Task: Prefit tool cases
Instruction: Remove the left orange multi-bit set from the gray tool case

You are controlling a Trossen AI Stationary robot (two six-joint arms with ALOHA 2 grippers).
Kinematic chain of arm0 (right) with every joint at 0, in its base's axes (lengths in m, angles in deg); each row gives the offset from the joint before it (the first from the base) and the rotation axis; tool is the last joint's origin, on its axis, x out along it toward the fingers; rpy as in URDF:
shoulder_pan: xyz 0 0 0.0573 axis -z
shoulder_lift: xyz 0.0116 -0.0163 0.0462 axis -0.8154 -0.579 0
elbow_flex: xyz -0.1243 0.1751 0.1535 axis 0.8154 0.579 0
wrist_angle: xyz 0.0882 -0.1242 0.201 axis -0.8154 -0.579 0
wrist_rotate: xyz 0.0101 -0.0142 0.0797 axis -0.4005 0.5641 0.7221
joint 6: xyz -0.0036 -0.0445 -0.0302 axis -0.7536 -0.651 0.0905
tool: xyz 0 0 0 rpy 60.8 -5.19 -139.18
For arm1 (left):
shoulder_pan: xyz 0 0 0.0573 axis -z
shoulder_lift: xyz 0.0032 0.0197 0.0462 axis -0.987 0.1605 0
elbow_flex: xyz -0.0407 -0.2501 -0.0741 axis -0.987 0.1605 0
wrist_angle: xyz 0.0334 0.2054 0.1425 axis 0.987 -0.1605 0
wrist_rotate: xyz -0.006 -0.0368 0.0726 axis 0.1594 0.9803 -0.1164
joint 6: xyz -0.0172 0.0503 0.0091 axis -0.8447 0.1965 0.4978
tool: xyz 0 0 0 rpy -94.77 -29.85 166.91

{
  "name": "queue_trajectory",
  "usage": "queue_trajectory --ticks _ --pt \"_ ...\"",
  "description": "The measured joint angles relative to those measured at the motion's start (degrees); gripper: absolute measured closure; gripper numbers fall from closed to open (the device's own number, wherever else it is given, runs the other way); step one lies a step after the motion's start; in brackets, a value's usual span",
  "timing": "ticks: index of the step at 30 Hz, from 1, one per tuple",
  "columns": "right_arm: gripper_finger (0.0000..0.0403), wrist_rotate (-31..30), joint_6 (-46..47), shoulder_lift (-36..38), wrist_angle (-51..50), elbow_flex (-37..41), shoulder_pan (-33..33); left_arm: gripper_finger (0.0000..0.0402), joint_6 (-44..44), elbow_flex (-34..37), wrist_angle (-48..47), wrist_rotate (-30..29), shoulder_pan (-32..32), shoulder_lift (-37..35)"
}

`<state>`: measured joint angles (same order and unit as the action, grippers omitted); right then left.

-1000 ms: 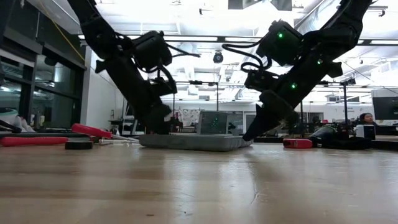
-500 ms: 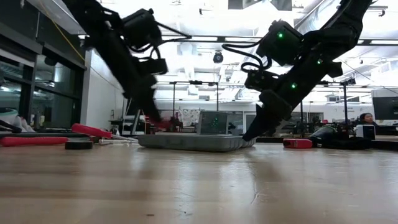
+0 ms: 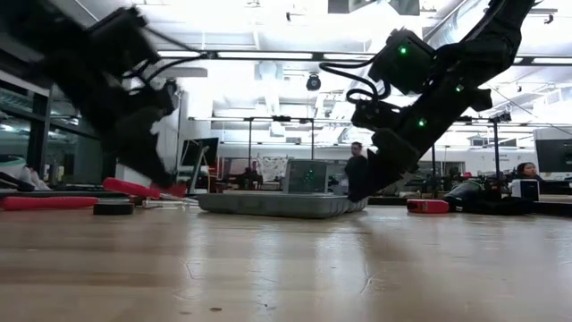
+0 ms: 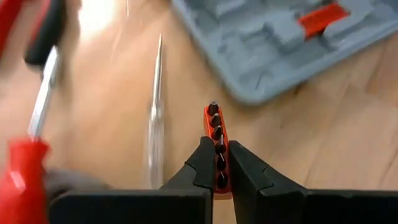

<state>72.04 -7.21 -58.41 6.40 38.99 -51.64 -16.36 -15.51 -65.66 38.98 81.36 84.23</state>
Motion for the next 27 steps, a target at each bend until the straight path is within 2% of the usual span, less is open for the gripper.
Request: queue_trajectory --ticks 5,11,15,22,27 --pt "0.0403 0.0 0.0 0.0 1.7 0.0 0.0 0.0389 -6.0 7.4 10.7 -6.3 3.6 1.7" --pt "0.0403 0.0 0.0 0.0 1.7 0.0 0.0 0.0389 -7.5 9.7 15.4 -9.9 6.0 4.0" --pt "0.0403 0.0 0.0 0.0 1.7 0.0 0.0 0.0381 -7.1 9.7 16.6 -9.6 6.0 4.9" --pt "0.0403 0.0 0.0 0.0 1.6 0.0 0.0 0.0324 -7.1 9.8 16.3 -7.0 6.0 5.0" --pt "0.0403 0.0 0.1 0.0 1.4 0.0 0.0 0.0314 -7.0 9.8 16.3 -5.9 6.0 4.9"
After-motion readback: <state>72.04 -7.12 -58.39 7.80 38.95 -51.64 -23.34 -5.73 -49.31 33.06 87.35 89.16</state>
